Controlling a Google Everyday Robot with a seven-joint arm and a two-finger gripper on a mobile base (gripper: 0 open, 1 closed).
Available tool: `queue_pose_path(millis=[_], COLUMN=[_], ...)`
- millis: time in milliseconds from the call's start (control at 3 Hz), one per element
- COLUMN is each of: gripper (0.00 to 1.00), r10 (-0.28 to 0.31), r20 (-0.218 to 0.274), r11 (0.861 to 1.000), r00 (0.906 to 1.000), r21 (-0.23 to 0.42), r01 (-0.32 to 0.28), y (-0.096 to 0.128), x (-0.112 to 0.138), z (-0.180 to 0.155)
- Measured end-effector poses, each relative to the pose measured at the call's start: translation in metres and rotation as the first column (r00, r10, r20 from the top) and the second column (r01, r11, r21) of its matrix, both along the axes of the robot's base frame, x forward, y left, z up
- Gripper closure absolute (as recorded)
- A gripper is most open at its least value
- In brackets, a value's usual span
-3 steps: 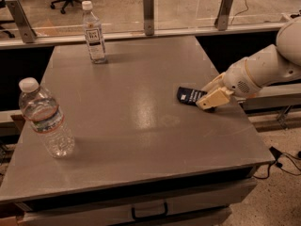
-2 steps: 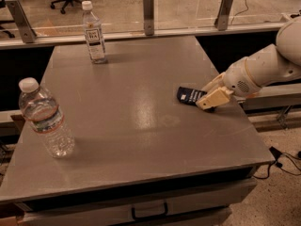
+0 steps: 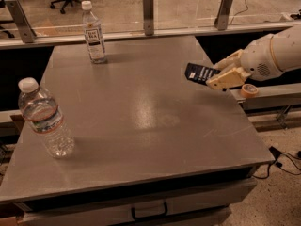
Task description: Move rxbar blueberry near blue plastic bottle
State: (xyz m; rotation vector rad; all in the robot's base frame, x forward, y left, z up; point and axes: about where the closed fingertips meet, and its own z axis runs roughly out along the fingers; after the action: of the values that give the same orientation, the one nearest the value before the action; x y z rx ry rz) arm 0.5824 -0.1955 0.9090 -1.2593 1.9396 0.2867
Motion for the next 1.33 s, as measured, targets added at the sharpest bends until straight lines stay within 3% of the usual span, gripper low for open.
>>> queue_pose_path(millis=[333, 667, 1000, 1333], gripper=[1.0, 1.0, 1.0, 1.0], r10=[0.003, 0.058, 0.113, 0.127], r20=[-0.001, 0.011, 0.037, 0.089], r11=[1.0, 0.997, 0.989, 0.985], r00=[1.0, 0.9983, 0.9929, 0.9879], r21=[0.001, 0.052, 0.09, 0.107], r01=[-0.003, -0.058, -0.116, -0.136], y=[0.001, 0.047, 0.109, 0.17], x=[0.0, 0.03, 0.073, 0.109], z=[-0.001, -0.018, -0.038, -0.047])
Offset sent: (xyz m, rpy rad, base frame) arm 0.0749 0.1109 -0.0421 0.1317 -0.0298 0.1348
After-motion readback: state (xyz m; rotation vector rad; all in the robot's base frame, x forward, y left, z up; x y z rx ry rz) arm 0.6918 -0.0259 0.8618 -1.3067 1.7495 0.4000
